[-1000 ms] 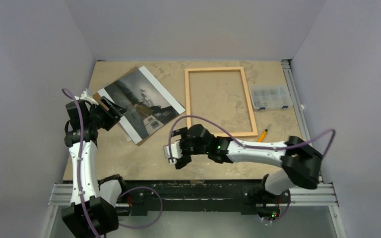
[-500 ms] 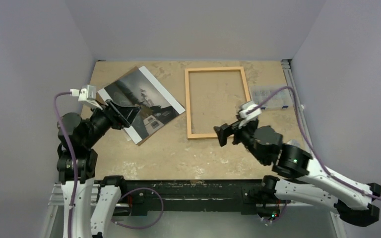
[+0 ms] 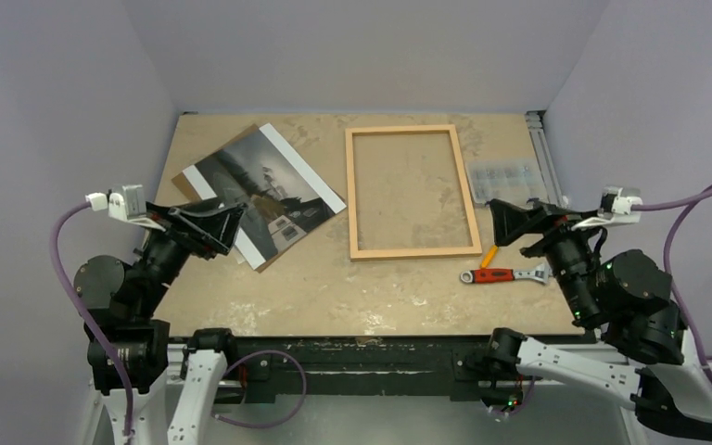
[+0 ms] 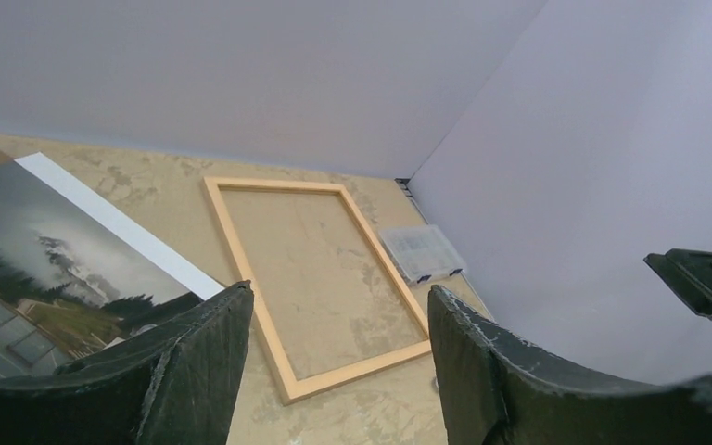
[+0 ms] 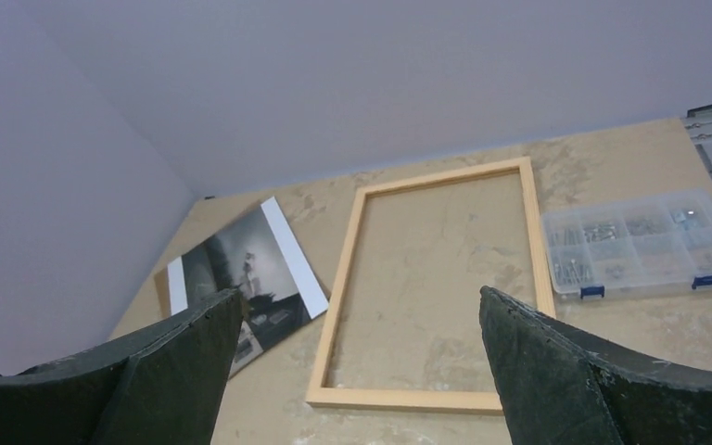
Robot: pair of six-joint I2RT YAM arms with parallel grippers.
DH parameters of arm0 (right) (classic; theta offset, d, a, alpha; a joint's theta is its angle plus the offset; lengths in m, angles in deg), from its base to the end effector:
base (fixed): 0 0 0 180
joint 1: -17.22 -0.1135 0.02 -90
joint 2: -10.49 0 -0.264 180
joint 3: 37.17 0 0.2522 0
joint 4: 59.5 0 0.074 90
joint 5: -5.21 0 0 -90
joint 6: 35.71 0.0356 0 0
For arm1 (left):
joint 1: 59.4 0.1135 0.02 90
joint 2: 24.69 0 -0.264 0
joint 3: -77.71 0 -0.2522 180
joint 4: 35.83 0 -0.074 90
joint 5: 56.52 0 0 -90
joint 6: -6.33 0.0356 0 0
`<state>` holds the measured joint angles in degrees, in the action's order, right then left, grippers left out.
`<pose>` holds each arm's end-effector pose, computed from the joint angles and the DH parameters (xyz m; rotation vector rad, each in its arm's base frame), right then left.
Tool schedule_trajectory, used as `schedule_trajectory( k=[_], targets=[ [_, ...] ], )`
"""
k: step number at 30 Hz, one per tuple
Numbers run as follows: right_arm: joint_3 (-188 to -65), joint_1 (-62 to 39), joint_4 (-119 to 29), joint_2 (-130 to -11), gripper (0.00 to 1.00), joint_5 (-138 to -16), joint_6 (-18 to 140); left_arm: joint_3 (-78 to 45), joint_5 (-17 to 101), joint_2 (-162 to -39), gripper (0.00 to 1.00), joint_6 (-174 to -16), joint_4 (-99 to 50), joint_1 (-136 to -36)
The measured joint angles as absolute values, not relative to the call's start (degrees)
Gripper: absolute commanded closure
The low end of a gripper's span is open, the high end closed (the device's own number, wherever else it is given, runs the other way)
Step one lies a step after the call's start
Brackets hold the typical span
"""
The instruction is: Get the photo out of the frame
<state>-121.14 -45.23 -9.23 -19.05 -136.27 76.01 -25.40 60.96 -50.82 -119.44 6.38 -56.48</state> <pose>0.0399 0.0163 0.4558 0.1895 1.5348 0.4983 0.0477 -0.0140 0.4408 -0.0906 1.4867 -0.8066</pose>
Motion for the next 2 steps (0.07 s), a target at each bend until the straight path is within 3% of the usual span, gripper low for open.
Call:
schedule_trajectory(
  k=[2],
  targets=[
    [-119.83, -45.23, -9.73, -18.33, 0.01, -135.92, 74.63, -25.40, 60.18, -50.40, 0.33, -119.38, 6.97, -56.48]
  ],
)
